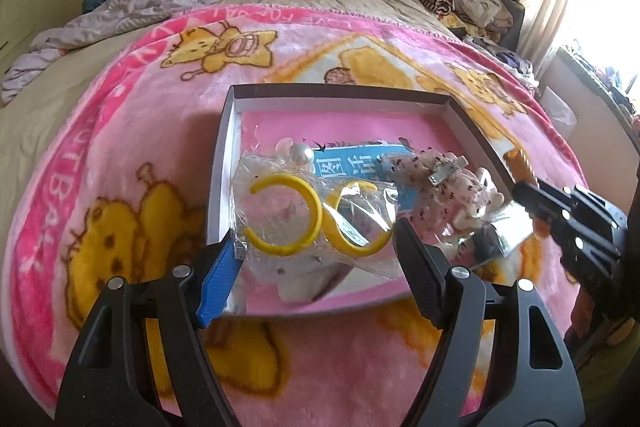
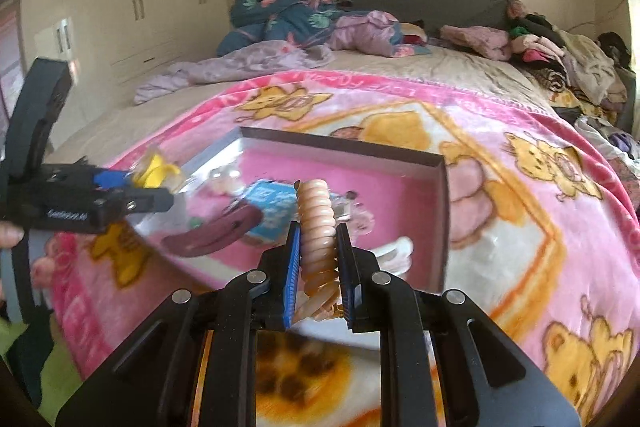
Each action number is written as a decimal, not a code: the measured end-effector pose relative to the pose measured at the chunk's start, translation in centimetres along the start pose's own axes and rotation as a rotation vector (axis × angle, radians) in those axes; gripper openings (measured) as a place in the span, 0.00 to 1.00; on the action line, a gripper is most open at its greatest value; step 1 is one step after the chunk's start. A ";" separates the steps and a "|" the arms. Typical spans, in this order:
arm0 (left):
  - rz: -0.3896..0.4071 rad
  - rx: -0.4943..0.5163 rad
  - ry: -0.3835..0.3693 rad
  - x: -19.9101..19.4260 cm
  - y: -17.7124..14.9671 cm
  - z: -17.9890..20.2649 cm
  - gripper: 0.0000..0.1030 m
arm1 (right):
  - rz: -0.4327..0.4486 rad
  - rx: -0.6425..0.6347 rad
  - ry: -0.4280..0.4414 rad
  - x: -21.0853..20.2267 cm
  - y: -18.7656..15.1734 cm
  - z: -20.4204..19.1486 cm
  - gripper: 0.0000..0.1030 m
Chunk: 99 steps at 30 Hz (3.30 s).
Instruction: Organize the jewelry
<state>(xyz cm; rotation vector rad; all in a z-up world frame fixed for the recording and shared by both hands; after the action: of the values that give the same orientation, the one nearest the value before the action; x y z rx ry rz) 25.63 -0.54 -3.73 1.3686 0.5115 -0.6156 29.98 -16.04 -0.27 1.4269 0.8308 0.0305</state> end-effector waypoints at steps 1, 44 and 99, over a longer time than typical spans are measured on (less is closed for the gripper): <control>-0.003 0.001 0.001 0.2 0.0 0.0 0.64 | -0.001 0.004 -0.010 0.3 0.0 0.3 0.16; -0.042 -0.055 0.023 5.2 0.3 -2.5 0.65 | -0.085 -0.017 0.037 5.7 -1.4 -1.7 0.19; 0.101 -0.027 0.002 -8.9 -5.0 1.1 0.91 | 0.015 0.144 -0.096 -9.0 -4.0 -1.9 0.94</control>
<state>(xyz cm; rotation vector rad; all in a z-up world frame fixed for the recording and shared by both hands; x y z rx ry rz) 15.64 -1.17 -1.34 1.3610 0.4480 -0.5237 20.61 -19.60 0.76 1.5572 0.7550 -0.0876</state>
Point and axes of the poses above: each gripper's, at about its wrist camera, not at the fingertips, and x roughly the way its jaws point, z to its right, y to its top, the point moved 5 cm from there along x, roughly the way its jaws point, and after that the axes turned 9 degrees about z, right-handed, at the moved point
